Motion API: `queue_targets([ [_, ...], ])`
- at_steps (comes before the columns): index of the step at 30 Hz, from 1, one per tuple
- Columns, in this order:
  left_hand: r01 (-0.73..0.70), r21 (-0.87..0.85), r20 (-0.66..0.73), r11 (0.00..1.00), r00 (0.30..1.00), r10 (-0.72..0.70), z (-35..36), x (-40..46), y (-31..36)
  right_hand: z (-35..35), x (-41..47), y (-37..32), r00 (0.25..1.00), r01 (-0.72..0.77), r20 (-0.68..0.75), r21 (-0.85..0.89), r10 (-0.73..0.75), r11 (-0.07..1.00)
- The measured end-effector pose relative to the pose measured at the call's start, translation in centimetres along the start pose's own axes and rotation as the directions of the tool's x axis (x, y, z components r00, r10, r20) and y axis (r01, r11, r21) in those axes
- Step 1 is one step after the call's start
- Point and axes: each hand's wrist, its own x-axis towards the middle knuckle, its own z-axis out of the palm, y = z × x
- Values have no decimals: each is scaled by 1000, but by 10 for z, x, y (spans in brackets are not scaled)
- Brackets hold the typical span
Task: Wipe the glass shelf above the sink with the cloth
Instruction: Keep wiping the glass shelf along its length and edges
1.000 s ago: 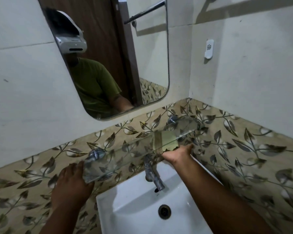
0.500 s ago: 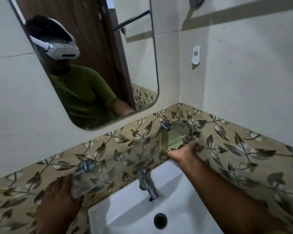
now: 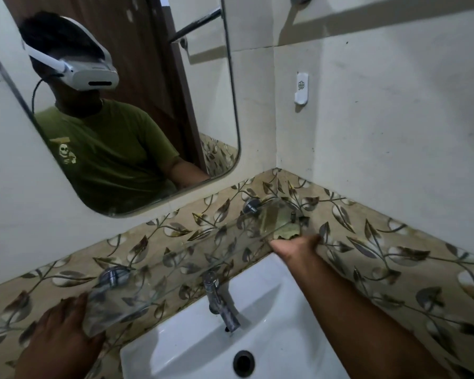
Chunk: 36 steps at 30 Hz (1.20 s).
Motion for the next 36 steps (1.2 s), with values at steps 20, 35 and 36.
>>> queue_targets([
  [20, 74, -80, 69, 994, 995, -68, 5, 12, -1, -57, -45, 20, 995, 2, 100, -303, 30, 953],
  [35, 129, -134, 131, 983, 985, -111, -2, 8, 8, 8, -34, 79, 687, 471, 715, -575, -131, -669],
  [36, 117, -128, 123, 985, 987, -102, -2, 8, 7, 4, -30, 69, 641, 429, 758, -484, -120, -763],
])
